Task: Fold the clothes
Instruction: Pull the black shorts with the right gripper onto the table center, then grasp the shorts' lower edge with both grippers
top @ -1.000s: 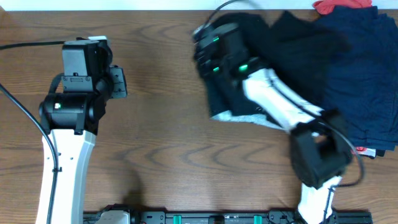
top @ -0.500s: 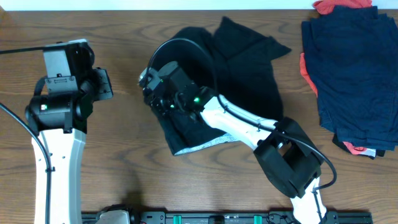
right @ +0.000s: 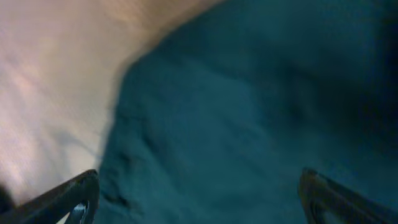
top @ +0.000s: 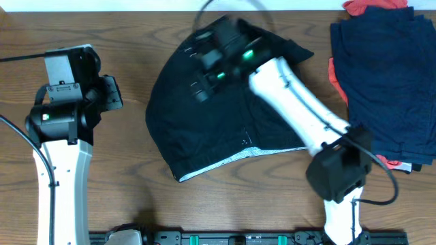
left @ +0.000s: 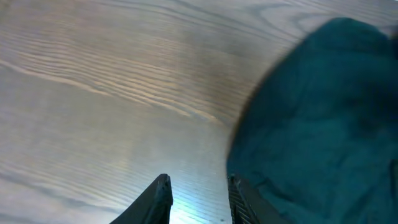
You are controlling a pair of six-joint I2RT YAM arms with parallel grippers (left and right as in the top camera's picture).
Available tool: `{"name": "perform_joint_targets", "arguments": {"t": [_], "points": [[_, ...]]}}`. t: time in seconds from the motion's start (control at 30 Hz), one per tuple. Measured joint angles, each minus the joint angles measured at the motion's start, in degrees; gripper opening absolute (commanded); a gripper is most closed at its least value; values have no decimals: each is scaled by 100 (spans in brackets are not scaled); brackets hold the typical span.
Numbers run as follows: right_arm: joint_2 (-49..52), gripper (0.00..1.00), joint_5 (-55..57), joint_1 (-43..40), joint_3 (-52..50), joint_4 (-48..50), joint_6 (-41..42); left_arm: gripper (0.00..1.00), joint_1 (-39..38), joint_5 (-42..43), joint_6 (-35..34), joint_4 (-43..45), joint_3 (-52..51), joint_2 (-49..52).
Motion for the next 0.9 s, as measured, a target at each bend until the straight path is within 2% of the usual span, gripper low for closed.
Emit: {"name": "perform_joint_targets", "arguments": {"t": [0.2, 0.43, 0.73, 0.9], "points": [[-11, 99, 341, -1032, -109, -914, 120, 34, 0, 658, -17, -70, -11, 595], [-11, 99, 439, -1742, -584, -1012, 151, 38, -199, 1252, 26, -260, -55, 1591], [-9, 99, 457, -2144, -1307, -1478, 256, 38, -1246, 1550, 146, -1123, -66, 2052], [-11, 99, 457, -2197, -1368, -1681, 348, 37, -1674, 1578, -450, -1565, -289, 2002]]}}
